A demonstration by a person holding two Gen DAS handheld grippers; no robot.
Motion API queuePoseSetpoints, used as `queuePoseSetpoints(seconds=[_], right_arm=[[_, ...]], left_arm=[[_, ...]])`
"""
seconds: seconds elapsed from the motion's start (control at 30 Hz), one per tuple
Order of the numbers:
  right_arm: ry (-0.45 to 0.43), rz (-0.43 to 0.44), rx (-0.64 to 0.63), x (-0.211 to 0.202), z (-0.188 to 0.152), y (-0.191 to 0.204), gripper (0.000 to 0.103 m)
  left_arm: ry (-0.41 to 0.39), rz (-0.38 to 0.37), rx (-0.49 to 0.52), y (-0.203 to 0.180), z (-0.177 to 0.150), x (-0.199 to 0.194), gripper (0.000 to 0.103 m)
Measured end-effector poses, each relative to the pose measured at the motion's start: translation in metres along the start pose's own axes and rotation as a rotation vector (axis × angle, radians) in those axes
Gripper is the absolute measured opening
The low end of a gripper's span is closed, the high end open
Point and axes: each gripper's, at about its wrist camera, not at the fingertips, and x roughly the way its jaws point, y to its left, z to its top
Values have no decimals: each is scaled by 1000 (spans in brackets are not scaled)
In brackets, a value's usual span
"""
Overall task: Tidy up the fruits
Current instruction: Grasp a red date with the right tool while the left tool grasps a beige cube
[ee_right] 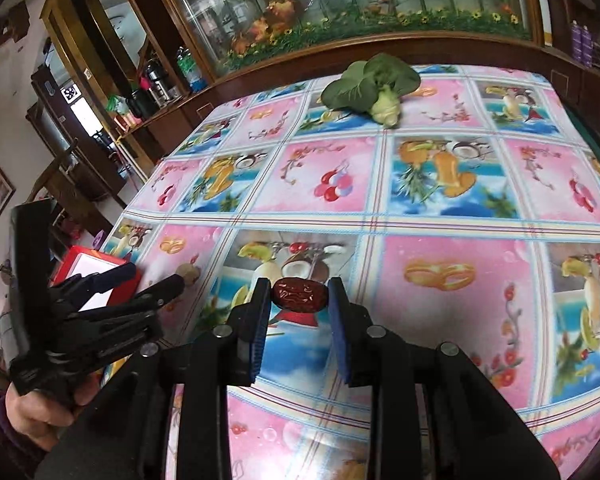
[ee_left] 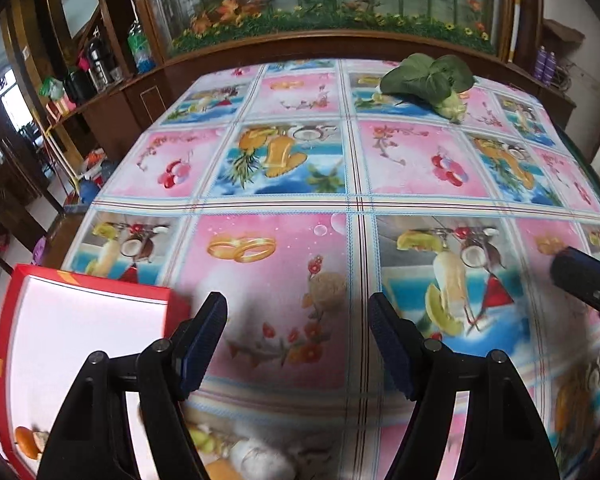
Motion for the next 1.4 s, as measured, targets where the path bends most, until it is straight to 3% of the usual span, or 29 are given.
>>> queuePoseSetpoints(seconds=[0.1, 0.37, 0.47, 0.63, 0.83, 1.03, 1.4], right_arm=[[2, 21, 7, -2, 0, 1, 31], [-10, 18, 9, -4, 0, 0, 31], [-13, 10, 7, -4, 1, -1, 31], [-20, 4, 5, -4, 1, -1, 31], [-50, 7, 6, -8, 2, 0, 31], [-132, 56, 22, -20, 4, 3, 31], [-279, 172, 25, -37, -1, 24, 31]], left_arm=[[19, -3, 7, -5, 1, 10, 60], [29, -43, -20, -4, 7, 24, 40], [22, -73, -5, -9, 6, 22, 23], [13, -61, 9, -16, 1, 15, 22], [-105, -1, 50, -26, -2, -28, 22], [-230, 28, 64, -27, -10, -81, 22], [-340, 57, 32, 5, -30, -136, 22]])
